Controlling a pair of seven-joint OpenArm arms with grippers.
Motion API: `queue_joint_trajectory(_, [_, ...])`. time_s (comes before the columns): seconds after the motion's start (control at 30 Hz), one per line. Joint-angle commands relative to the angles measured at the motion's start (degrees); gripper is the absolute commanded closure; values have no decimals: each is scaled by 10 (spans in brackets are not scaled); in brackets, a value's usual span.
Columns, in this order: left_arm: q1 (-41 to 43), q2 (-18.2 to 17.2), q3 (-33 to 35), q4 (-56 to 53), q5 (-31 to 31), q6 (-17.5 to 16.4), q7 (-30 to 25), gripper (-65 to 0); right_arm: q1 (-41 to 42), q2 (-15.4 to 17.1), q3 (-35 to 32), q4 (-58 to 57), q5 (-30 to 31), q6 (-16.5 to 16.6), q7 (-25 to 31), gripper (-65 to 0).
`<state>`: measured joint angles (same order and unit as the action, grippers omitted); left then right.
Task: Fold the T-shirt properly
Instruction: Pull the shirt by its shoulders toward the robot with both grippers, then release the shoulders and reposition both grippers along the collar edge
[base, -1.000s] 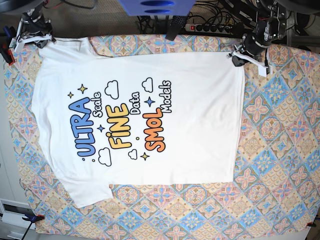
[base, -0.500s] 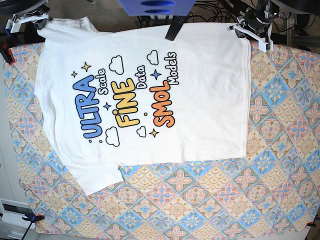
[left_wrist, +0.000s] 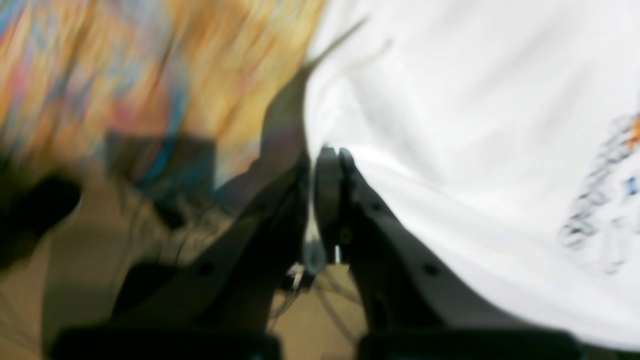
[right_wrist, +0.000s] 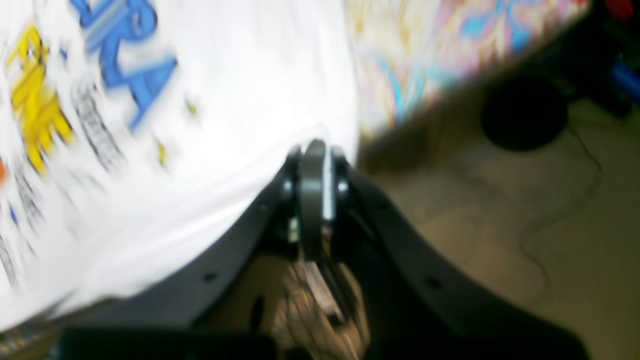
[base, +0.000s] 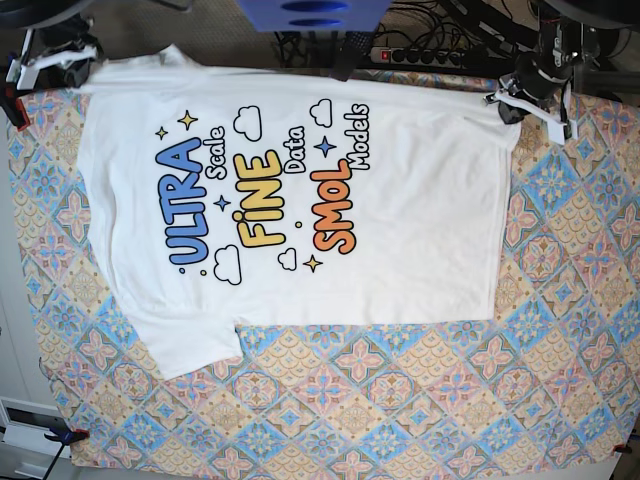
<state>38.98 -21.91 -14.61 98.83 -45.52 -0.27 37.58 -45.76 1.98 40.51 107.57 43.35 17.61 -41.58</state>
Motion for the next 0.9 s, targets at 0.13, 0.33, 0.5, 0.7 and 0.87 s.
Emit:
queue_joint_trajectory(0.13, [-42,8,-6,7,3,4,-3,0,105,8,9,10,6,3,-87,0])
queue_joint_trajectory(0.33, [-88,10,-6,6,3,4,-2,0,198,9,5,6,5,3,-113,0])
queue_joint_trajectory(0.5, [-124,24,-6,3,5,4,-1,0,248,9,-18,-4,-9,3,-120,0])
queue_joint_trajectory(0.7, [-168,26,-4,-46,4,4,-1,0,315,9,-75,-70,-80,3,-116,-3])
queue_joint_trajectory(0.87, [-191,36,-6,-75,3,7,3,-162,344,9,-100,-113,-82,6,-116,-106])
